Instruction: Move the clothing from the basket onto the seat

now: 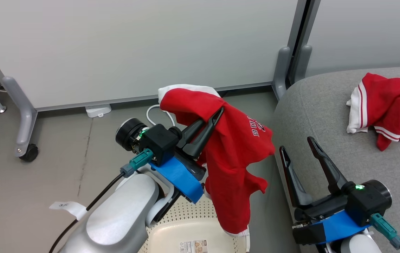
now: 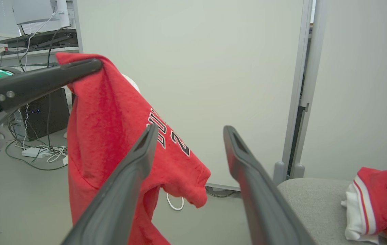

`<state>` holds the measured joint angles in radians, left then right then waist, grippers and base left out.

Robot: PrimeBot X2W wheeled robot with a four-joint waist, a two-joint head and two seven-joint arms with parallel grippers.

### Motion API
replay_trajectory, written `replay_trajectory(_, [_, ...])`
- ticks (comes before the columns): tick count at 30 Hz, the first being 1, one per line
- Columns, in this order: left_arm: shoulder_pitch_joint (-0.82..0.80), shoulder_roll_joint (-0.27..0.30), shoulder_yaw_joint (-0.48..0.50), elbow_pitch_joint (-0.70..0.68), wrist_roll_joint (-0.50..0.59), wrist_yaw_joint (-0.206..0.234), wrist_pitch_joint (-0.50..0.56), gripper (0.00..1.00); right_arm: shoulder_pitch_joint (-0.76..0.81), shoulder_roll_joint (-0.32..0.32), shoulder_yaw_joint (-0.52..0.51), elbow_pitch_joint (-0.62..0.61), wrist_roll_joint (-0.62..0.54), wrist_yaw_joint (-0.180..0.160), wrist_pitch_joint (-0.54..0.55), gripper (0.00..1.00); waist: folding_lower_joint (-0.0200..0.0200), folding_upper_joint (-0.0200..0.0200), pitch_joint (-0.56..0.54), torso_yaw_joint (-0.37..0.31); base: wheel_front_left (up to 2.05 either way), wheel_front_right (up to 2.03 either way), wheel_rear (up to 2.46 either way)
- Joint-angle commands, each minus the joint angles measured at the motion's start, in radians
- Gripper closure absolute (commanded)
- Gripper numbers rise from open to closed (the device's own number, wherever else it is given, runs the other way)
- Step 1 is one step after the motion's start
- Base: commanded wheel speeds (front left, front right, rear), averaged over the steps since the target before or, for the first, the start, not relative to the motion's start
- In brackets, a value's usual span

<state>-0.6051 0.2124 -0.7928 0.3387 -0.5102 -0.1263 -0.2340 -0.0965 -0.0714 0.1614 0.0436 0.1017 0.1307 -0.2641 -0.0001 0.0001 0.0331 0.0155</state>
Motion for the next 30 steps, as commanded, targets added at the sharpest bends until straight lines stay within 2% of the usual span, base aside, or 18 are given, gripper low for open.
replay_trajectory(1, [-0.018,-0.004,-0.003,-0.006,0.003,0.004,0.001,1.0,0.013,0.003,0.003,-0.001,0.005,0.0,0.0,0.0,0.0001,-0.0001,0.0,-0.001,0.0,0.0,0.0])
replay_trajectory(8, [-0.024,-0.013,-0.017,-0.015,0.008,0.007,0.007,1.0,-0.011,0.002,0.037,-0.02,-0.007,0.0,0.0,0.0,0.0001,-0.0001,-0.001,-0.003,0.0,0.0,0.0])
replay_trajectory(15, [-0.04,-0.026,-0.033,-0.018,0.011,0.011,0.007,1.0,-0.06,-0.01,0.134,-0.008,-0.013,0.0,0.0,0.0,0.0001,-0.0001,0.005,0.0,0.0,0.0,0.0])
replay_trajectory(24, [-0.067,-0.059,-0.053,-0.027,0.022,0.012,0.005,1.0,-0.164,0.003,0.203,0.103,-0.089,0.0,0.0,0.0,0.0001,-0.0001,0.04,0.021,0.0,0.0,0.0])
replay_trajectory(30, [-0.08,-0.084,-0.069,-0.038,0.026,0.016,0.002,1.0,-0.226,0.018,0.177,0.191,-0.191,0.0,0.0,0.0,0.0001,-0.0001,0.066,0.035,0.0,0.0,0.0])
